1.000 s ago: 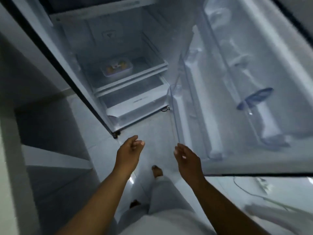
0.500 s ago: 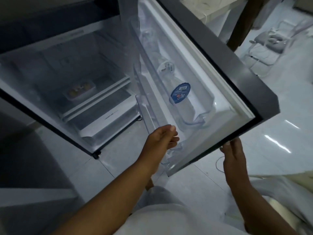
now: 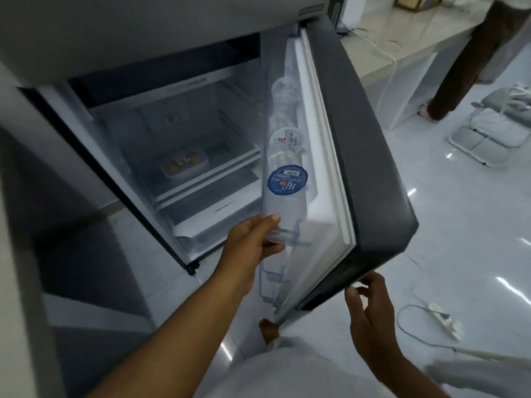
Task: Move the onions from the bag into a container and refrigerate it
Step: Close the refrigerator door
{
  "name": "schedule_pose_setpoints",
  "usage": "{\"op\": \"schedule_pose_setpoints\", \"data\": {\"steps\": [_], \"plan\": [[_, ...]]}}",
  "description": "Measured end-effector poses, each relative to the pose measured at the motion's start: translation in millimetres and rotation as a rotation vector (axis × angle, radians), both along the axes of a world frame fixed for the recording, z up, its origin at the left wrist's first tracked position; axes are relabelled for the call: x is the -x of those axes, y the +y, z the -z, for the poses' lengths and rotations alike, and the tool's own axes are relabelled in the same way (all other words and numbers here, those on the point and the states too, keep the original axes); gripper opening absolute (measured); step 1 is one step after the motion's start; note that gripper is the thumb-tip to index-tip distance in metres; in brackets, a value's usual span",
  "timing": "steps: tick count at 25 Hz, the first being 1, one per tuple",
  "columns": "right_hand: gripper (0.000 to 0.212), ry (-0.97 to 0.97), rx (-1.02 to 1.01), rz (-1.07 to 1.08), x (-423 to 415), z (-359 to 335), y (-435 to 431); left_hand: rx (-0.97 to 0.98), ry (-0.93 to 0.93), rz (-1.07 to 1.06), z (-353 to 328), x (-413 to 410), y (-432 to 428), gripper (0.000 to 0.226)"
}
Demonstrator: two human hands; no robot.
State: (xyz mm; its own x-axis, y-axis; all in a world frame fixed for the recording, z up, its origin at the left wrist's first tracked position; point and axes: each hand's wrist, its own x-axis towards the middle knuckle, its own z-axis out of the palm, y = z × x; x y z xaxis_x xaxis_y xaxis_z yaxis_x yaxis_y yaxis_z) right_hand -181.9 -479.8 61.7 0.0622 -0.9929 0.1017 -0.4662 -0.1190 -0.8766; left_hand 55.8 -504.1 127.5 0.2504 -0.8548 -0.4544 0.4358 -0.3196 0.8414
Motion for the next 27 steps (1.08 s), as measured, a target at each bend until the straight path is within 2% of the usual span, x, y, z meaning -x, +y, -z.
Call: {"op": "schedule_pose_setpoints", "data": {"steps": [4, 8, 11, 13, 15, 17, 20, 24, 27], "plan": [[0.041, 0.055, 0.160, -0.205, -39, -26, -12, -0.018, -0.037, -0.175, -1, -62, 11, 0.028], [0.057, 0.016, 0.495, -0.324, -104, -80, -44, -0.052, -0.063, -0.325, -6, -116, 12, 0.047], [0.059, 0.223, 0.747, -0.506, -163, -117, -63, -0.050, -0.103, -0.362, -8, -152, 22, 0.044], [0.056, 0.343, 0.780, -0.595, -199, -128, -68, -0.033, -0.135, -0.369, -4, -168, 39, 0.031], [0.058, 0.399, 0.763, -0.638, -232, -130, -71, -0.021, -0.162, -0.428, 7, -177, 63, 0.030], [0.063, 0.450, 0.759, -0.665, -264, -127, -76, -0.011, -0.163, -0.478, 26, -178, 80, 0.049], [0.073, 0.496, 0.768, -0.695, -312, -121, -86, -0.045, -0.201, -0.417, 44, -178, 84, 0.080], [0.081, 0.521, 0.806, -0.718, -369, -113, -105, -0.073, -0.329, -0.378, 40, -203, 50, 0.080], [0.085, 0.526, 0.843, -0.729, -397, -106, -123, -0.113, -0.361, -0.406, 40, -228, 24, 0.091]]}}
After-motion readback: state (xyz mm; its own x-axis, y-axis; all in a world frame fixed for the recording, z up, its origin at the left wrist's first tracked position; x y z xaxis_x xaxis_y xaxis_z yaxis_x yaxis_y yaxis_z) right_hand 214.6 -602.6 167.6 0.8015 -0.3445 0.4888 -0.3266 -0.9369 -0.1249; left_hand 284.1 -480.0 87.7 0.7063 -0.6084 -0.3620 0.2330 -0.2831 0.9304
